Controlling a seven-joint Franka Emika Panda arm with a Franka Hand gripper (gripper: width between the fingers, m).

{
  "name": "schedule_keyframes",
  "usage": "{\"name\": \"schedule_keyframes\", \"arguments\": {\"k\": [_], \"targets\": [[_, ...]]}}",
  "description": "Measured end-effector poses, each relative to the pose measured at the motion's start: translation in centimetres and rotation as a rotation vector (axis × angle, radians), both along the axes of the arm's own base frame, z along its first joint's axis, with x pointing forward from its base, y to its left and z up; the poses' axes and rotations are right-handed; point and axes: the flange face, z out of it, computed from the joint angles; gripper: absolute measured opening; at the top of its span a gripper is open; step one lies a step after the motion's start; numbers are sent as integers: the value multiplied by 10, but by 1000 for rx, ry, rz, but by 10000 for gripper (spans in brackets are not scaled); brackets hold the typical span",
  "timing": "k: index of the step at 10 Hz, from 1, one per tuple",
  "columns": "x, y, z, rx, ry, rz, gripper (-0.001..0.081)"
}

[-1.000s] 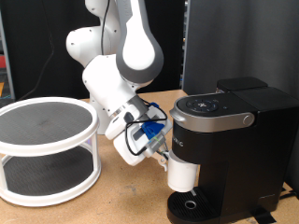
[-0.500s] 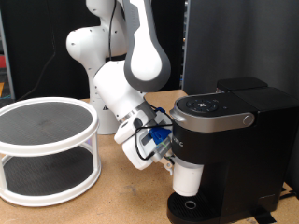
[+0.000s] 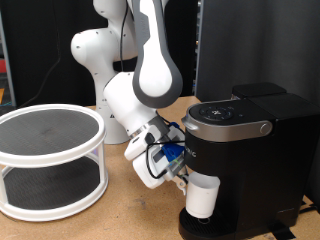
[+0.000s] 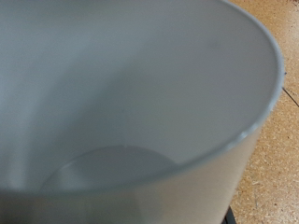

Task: Make a cup of coffee with the keurig machine

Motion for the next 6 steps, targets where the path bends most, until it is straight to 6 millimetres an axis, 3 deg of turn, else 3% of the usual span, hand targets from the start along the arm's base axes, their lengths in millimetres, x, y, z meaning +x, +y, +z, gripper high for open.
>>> {"name": "schedule_keyframes", "arguments": {"k": [3, 4, 5, 6], "targets": [[6, 0, -7, -4, 6, -9, 74], [6, 0, -8, -2, 5, -8, 206], [5, -2, -9, 0, 5, -4, 206], [3, -4, -10, -1, 9, 5, 341]]}}
